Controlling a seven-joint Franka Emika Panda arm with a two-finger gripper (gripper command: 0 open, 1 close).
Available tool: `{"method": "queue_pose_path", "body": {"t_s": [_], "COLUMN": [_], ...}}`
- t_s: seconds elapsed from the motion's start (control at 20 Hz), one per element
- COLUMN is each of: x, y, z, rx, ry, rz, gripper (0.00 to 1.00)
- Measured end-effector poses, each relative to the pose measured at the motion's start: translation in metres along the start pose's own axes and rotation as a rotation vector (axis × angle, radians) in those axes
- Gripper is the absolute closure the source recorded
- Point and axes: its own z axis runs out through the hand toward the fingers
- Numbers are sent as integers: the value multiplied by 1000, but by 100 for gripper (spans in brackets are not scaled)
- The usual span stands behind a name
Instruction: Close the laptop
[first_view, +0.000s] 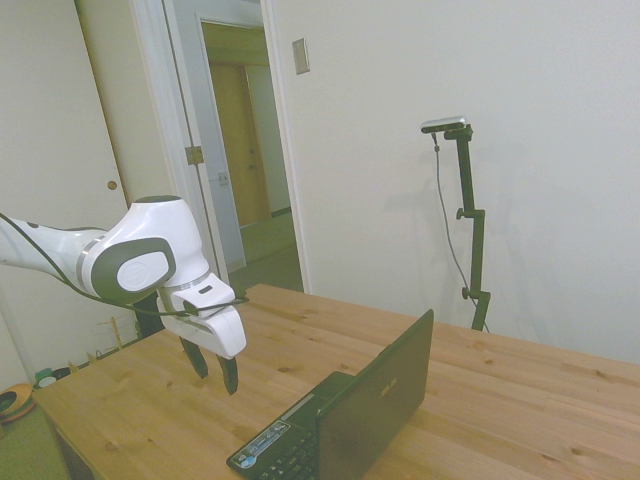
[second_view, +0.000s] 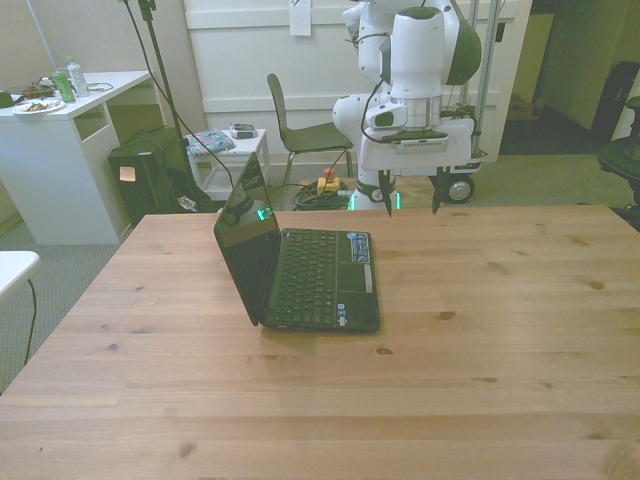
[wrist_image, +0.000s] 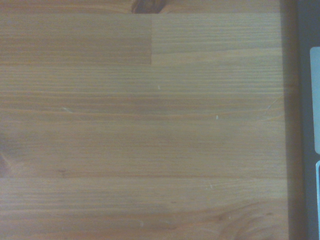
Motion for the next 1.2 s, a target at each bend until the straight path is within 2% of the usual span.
{"method": "queue_pose_path", "body": {"t_s": [0.15, 0.3, 0.65, 0.9, 1.2], "x": [4, 20, 53, 108, 194], "y": [3, 23, 84, 125, 157], "z": [-2, -17, -83, -136, -182], "rx": [-8, -10, 22, 56, 60], "ry": [11, 38, 91, 144, 181], "rz": [-4, 40, 160, 218, 276], "gripper": [0, 0, 0, 0, 0]}}
